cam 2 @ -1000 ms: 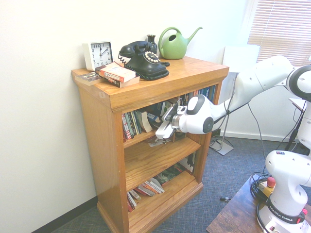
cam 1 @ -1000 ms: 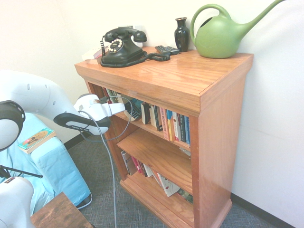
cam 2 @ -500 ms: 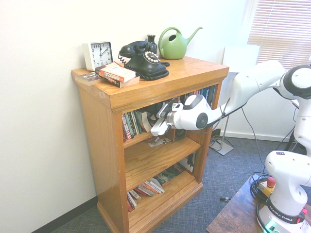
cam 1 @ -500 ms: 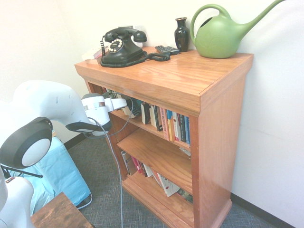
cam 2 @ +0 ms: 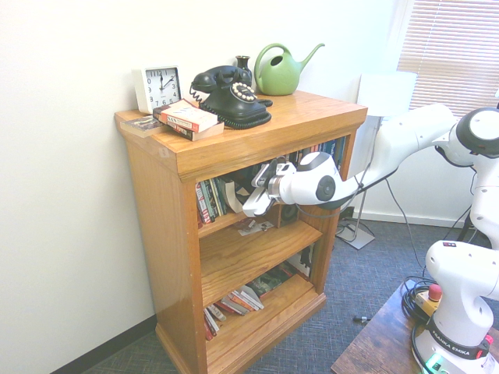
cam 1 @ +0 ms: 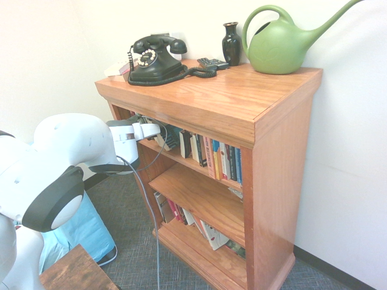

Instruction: Put the book on the shelf

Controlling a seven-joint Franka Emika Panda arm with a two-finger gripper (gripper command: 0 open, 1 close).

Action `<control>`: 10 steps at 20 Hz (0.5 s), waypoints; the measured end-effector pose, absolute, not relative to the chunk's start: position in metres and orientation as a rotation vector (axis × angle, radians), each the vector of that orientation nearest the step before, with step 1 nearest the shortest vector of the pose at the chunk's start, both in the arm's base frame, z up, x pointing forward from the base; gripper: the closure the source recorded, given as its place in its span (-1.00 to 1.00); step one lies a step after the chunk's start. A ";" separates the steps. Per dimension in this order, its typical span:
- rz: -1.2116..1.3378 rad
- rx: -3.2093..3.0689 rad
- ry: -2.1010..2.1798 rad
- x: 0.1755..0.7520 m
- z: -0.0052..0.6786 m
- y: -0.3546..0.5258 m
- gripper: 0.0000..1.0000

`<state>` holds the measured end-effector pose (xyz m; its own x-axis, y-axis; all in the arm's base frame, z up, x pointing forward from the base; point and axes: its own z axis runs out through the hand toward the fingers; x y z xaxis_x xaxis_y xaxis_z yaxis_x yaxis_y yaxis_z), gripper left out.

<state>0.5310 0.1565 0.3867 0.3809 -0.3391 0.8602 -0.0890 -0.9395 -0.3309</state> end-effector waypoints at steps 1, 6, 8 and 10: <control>-1.586 -2.409 0.383 0.527 0.390 0.158 -1.00; -1.534 -2.395 0.376 0.488 0.407 0.173 -1.00; -1.497 -2.396 0.382 0.464 0.418 0.185 -1.00; -1.455 -2.412 0.387 0.434 0.429 0.200 -1.00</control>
